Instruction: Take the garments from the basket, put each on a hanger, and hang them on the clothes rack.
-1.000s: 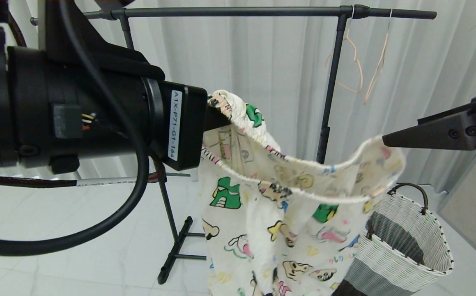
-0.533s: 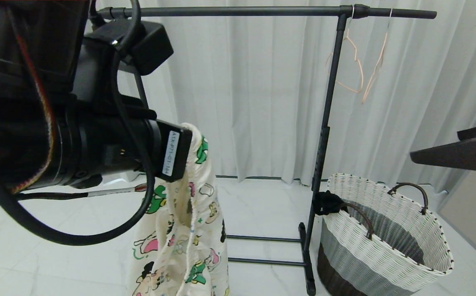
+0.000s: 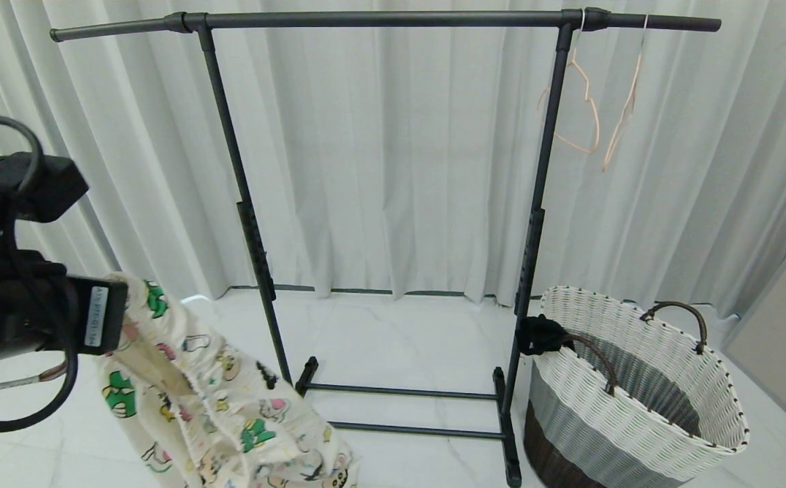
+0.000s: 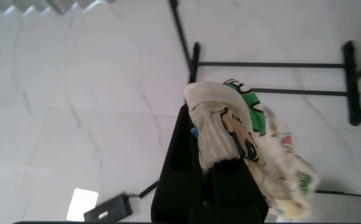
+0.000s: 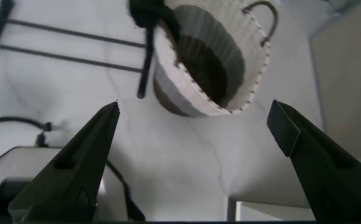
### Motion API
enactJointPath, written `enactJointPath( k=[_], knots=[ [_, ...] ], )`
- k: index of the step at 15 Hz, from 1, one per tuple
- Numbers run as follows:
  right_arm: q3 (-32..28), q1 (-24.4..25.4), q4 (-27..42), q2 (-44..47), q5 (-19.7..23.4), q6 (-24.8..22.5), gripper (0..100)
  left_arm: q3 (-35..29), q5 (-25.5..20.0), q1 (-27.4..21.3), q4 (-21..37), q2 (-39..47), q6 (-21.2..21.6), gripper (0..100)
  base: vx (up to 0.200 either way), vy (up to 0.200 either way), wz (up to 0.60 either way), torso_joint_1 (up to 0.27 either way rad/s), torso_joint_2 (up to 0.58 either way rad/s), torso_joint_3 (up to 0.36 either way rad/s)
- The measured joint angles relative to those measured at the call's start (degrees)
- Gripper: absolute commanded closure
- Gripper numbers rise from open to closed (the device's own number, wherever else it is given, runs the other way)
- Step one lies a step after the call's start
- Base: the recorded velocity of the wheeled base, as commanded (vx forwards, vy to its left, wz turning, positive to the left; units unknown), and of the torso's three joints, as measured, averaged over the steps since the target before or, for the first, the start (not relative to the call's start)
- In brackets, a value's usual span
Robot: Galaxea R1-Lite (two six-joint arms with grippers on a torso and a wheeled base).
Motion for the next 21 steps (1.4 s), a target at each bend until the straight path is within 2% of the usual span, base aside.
enactJointPath(
  k=[3,5,7,10,21],
  knots=[
    [6.3,-3.2,-5.1,-2.4,0.2,-0.7,0,5.9,-3.3,6.4,-7.4,-4.4,3.6,100,0.0,0.0,0.0,0.0,0.0,0.0],
    [7.4,-3.7,-5.3,-3.0,0.2,-0.7,0,9.2,-7.2,8.6,-12.9,-6.0,9.7,100,0.0,0.0,0.0,0.0,0.0,0.0],
    [7.7,-3.8,-5.3,-3.2,0.2,-0.9,0,11.2,-11.1,11.7,-14.6,-6.8,12.6,100,0.0,0.0,0.0,0.0,0.0,0.0],
    [7.7,-4.4,-5.4,-3.4,0.5,-1.0,0,12.8,-11.7,13.6,-15.1,-7.6,10.7,100,0.0,0.0,0.0,0.028,-0.17,-0.159],
    [7.3,-7.0,-5.9,-3.4,0.4,-1.1,0,13.6,-11.6,13.8,-15.0,-9.3,11.2,100,0.0,0.0,0.0,0.175,-0.46,-0.283]
  ],
)
